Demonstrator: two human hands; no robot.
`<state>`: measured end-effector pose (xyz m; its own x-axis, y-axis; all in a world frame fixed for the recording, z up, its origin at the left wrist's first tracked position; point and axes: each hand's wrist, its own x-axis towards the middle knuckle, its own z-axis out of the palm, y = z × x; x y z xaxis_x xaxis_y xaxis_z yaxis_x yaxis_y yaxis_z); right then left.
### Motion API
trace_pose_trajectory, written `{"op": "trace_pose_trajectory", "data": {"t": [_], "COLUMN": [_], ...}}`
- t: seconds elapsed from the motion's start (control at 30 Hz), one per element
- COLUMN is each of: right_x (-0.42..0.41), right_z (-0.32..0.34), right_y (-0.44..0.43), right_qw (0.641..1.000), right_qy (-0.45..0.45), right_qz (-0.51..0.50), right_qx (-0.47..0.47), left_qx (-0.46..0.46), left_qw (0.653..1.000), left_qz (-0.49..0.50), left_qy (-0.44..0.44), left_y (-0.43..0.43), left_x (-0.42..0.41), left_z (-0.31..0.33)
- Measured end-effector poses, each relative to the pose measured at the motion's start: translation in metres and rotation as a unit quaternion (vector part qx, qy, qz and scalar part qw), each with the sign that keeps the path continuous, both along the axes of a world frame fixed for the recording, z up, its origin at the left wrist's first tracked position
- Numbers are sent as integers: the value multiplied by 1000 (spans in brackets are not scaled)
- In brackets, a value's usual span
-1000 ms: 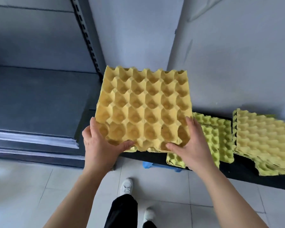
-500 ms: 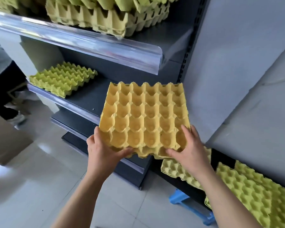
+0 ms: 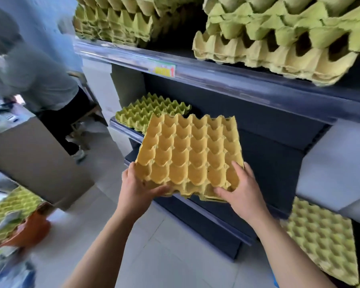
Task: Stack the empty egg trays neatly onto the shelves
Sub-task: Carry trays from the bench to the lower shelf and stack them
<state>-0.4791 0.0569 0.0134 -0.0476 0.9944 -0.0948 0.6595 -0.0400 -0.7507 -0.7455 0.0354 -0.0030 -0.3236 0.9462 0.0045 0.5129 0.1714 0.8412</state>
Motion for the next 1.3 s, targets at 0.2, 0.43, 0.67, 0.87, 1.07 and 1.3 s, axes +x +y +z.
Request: {"op": "trace_pose_trajectory", "data": {"t": [0.2,0.43,0.67,0.87,1.07,1.3], "right_x": [-59,-112,-161,-204,-240,-261], "right_z": [-12,-32,-45,-56,-66,-81], "right_y": [60,144,210,252,276,286], "right_qw": [1000,999,998,994,988,981], "right_qy": [-5,-12,-22,-32,-47,-69], "right_qz": [-8,-30,-45,-90,-138,-166], "right_qx": [3,-16,-27,-43,-58,-71], "left_qx": [-1,-31,-53,-55,-89,-97], "left_qw": [1000,999,997,994,978,966], "left_qz": [4,-15,-43,-95,-160,-206], "left_qy": [6,-19,-19,30,102,123], "left_y": [70,172,256,325,381,404], "left_x": [-61,-122,-175,-210,-246,-256], "left_z": [-12,-36,-53,-48,-59,-78]}}
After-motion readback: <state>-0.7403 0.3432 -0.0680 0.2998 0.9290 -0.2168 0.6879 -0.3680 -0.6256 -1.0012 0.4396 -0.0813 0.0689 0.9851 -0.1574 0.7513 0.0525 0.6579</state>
